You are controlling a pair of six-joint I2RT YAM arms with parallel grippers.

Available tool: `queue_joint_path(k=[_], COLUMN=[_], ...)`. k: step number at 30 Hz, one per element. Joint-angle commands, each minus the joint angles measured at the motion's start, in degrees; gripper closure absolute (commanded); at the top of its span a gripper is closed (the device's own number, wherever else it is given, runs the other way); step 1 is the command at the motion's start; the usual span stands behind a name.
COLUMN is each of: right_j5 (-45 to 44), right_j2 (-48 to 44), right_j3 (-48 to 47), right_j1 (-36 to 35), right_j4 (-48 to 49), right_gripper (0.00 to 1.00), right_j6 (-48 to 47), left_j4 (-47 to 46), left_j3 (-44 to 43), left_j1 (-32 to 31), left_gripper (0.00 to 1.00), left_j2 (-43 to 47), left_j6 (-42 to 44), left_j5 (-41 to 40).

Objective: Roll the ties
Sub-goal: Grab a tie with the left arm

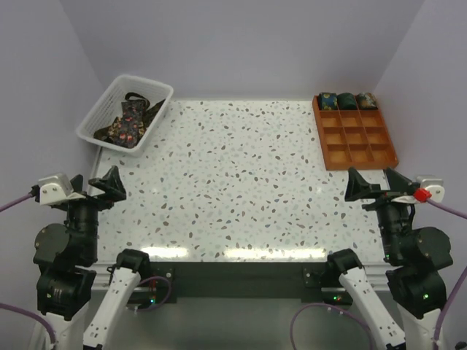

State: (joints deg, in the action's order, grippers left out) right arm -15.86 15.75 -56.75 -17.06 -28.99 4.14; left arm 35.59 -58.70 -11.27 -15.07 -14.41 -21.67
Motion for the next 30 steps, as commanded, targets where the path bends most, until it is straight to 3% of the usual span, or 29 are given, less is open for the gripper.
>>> queue_joint_path(k=[1,8,15,21,24,30], right_j5=[-1.19,-1.1,1.7,1.18,1.35,0.39], right_j2=[-0.98,-0.63,-1.07,-0.46,0.07,0.77], right_j3=[1.29,5.15,11.04,14.91,16.49,16.85], right_j1=[-0.78,-2.8,-4.82,-6.49,-7.02,-7.37], right_j4=[2.01,1.04,1.31,2.62,2.63,2.1], right_gripper=[0.01,0.01,0.01,0.01,0.01,0.01], right_j6=[-0.98,1.83,4.47,3.59,3.94,3.85], left_j4=[-3.42,-7.2,-11.77,-17.66,-21.08,-25.74], left_j3=[1.57,4.73,4.47,-1.32,-5.89,-17.49], left_j1=[0.28,0.28,0.28,0.54,2.3,8.01], left_gripper=[0.0,0.0,0.0,0.0,0.0,0.0], left_j2=[-2.24,-9.7,-28.5,-48.1,-57.85,-76.31], left_j6=[-0.88,-2.89,-5.18,-4.66,-3.08,0.52], left_j5=[0.4,1.19,2.69,-2.57,-7.41,-9.44])
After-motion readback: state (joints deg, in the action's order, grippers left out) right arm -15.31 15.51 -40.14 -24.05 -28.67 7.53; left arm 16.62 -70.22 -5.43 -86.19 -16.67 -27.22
